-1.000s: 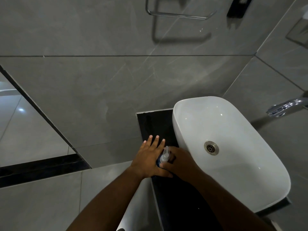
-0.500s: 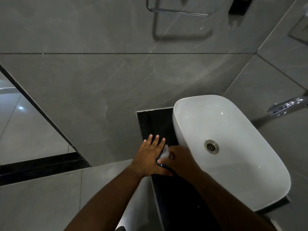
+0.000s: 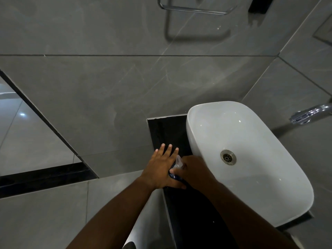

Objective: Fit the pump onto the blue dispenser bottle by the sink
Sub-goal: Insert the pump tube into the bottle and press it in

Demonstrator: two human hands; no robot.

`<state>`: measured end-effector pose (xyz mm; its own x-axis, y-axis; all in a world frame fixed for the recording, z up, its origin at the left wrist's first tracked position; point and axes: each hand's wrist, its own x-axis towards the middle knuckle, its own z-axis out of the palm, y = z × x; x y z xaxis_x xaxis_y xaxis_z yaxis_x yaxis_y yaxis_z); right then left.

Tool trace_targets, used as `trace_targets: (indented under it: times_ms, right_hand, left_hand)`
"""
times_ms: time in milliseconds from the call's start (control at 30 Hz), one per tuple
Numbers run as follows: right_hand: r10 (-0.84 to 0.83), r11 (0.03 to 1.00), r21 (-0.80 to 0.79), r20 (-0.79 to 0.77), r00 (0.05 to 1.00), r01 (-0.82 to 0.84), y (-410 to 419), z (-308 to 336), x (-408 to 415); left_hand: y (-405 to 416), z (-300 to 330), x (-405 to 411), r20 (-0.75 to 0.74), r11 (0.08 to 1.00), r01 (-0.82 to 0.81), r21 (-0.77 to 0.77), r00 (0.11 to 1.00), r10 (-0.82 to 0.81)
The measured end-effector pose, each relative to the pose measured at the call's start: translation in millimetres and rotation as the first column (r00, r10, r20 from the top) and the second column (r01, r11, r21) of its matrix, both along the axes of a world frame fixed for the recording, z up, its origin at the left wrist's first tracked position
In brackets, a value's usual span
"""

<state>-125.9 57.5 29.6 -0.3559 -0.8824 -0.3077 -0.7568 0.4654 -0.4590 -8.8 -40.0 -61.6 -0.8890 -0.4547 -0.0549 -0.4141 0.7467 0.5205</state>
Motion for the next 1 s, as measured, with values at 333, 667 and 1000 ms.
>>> trace_targets:
  times_ms: [333,667,1000]
  right_hand:
    - [0.002,1.000,0.020,0.004,1.000,-0.002,2,5,1]
    - [0.019,0.999,0.029,0.042,0.999,-0.021,3,9,3]
    - [0.034,0.996,0.074,0.110,0.993,-0.042,1,17,5]
  left_hand:
    - [1,1,1,-0.010,0.999,-0.008,0.032,1.000,0.008]
    - [2,0,1,0.001,0.999,-0.025,0.038,1.000,0.025]
    - [1,-1,2,-0.060,1.000,-0.005,-0.002,0.998,0.004]
